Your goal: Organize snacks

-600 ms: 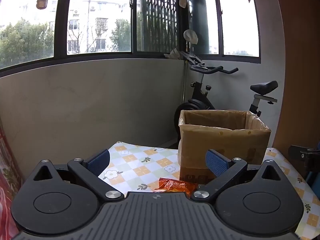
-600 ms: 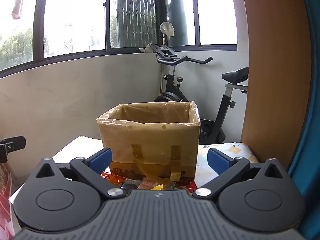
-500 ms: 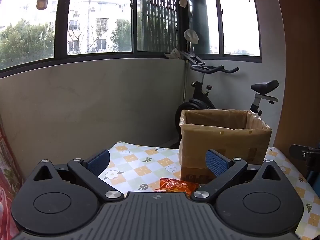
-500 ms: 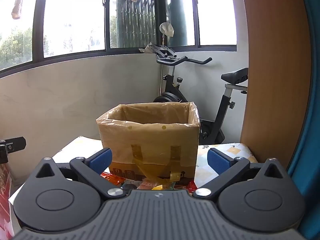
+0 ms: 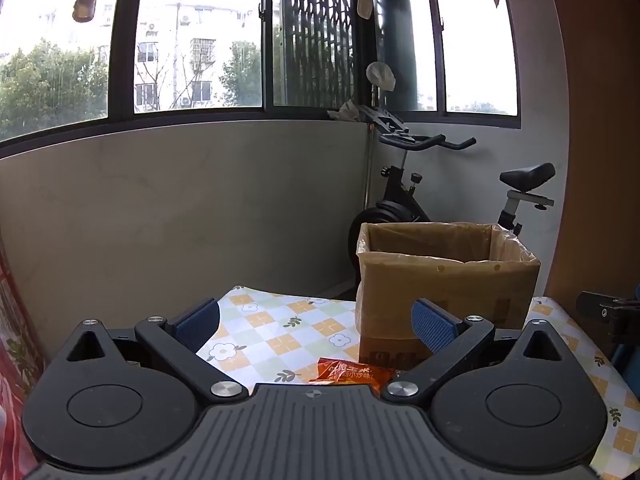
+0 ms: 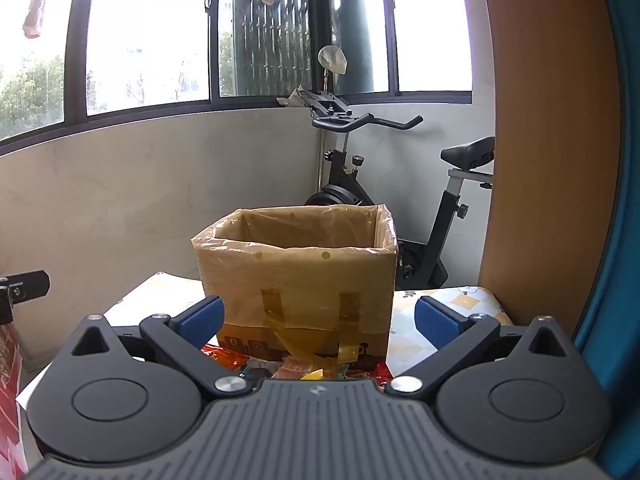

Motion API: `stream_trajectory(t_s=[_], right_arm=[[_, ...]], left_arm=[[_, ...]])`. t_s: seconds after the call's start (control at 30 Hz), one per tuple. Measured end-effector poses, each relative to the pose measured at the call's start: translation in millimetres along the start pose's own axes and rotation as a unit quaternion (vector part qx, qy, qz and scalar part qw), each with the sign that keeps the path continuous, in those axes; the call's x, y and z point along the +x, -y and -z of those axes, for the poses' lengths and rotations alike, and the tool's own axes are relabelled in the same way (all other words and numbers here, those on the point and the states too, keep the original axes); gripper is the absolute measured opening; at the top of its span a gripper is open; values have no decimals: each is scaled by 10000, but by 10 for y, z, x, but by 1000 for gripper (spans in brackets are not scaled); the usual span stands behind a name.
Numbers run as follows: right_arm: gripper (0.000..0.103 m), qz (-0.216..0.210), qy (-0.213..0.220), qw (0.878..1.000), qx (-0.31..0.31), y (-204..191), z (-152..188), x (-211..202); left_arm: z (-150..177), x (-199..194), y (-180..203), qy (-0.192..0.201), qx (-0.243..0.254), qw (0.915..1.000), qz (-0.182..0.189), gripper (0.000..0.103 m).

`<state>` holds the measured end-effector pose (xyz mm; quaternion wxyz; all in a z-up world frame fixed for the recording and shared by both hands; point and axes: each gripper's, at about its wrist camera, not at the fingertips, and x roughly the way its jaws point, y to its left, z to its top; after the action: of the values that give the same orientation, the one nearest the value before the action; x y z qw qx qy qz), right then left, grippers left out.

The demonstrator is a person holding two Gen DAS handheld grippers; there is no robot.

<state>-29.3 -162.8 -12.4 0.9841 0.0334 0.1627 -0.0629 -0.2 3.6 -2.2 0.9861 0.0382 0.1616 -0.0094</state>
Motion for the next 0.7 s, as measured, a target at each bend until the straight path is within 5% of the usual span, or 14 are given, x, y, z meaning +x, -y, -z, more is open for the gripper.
stream_trajectory(t_s=[0.7], right_arm=[[103, 22, -19, 10000, 3, 12, 43, 14]], left_arm=[[19, -29, -17, -68, -62, 9999, 50, 103]])
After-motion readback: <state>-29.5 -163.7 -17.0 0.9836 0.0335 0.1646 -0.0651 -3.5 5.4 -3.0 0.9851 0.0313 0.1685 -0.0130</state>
